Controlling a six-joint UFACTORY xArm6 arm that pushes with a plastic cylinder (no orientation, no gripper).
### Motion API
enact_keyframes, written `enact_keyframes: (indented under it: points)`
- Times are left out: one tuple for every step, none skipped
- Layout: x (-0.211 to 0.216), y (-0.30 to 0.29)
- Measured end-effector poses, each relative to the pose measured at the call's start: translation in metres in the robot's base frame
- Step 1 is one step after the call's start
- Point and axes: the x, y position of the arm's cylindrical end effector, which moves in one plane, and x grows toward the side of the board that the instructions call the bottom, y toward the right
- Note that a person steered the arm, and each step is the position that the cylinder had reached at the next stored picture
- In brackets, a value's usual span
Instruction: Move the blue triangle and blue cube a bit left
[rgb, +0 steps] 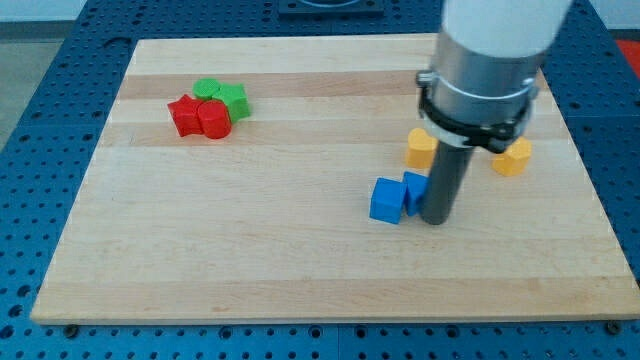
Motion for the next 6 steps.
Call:
enact_keyframes:
  points:
    - [0.0, -0.031]
    - [-0.003, -0.038]
    - [0.046, -0.026]
    - [0.041, 0.002]
    - [-0.015, 0.019]
    - [-0.035, 0.029]
